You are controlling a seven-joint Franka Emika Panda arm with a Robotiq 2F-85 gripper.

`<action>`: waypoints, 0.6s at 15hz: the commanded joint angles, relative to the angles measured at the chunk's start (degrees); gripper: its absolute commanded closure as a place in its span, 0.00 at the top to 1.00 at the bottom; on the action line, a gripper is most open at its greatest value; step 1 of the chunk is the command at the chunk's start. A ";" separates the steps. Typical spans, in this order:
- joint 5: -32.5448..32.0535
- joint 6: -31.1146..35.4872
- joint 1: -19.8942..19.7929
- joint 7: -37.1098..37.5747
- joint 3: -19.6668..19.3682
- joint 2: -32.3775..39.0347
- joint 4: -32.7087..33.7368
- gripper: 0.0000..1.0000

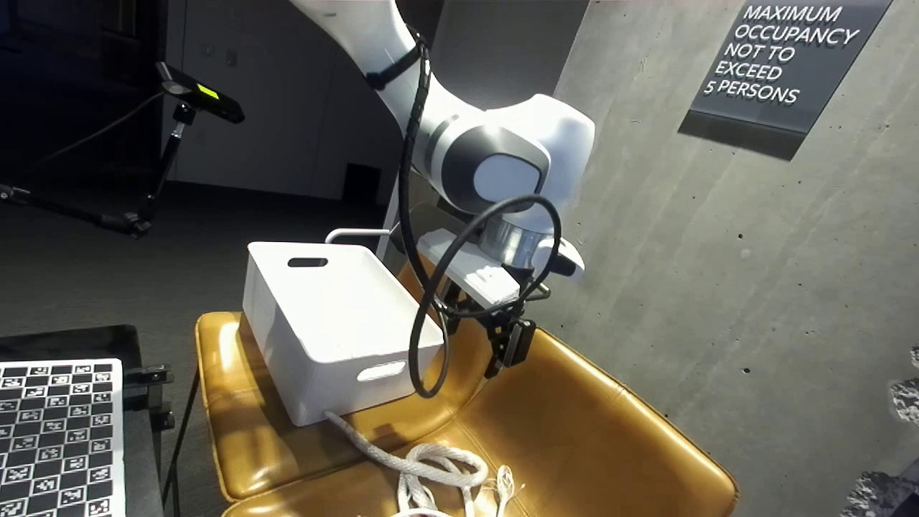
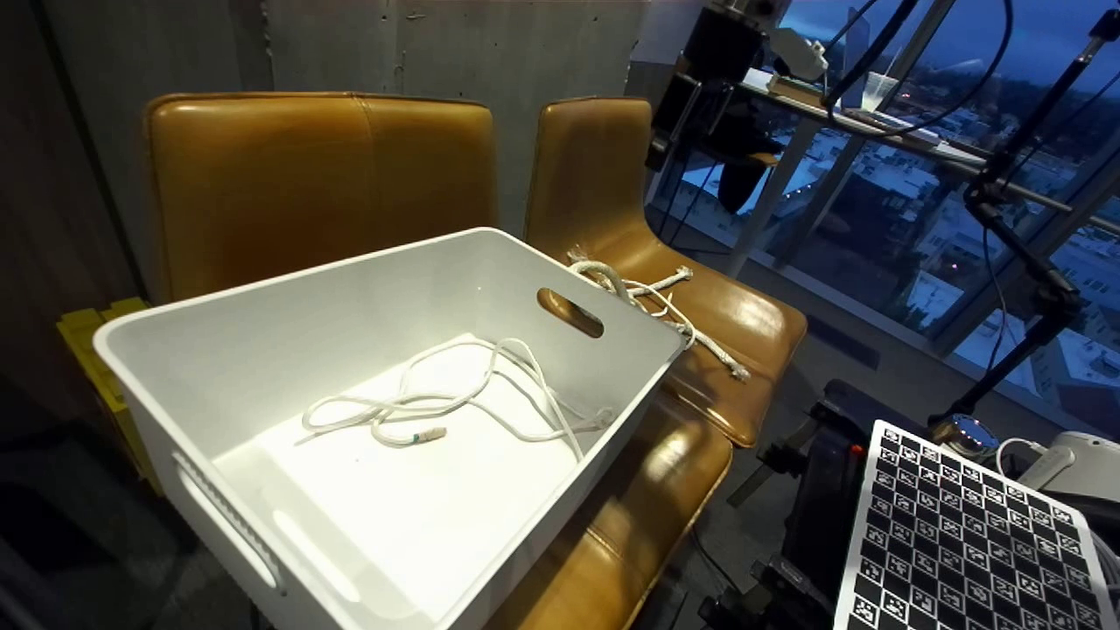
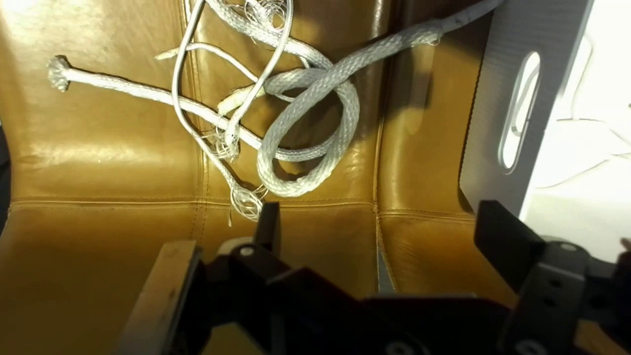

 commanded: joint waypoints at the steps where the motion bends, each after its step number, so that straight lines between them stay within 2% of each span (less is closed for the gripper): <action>1: -0.78 -1.09 -0.74 2.37 0.03 6.70 6.22 1.00; 9: -2.40 0.92 -1.42 3.79 -0.40 16.16 13.23 1.00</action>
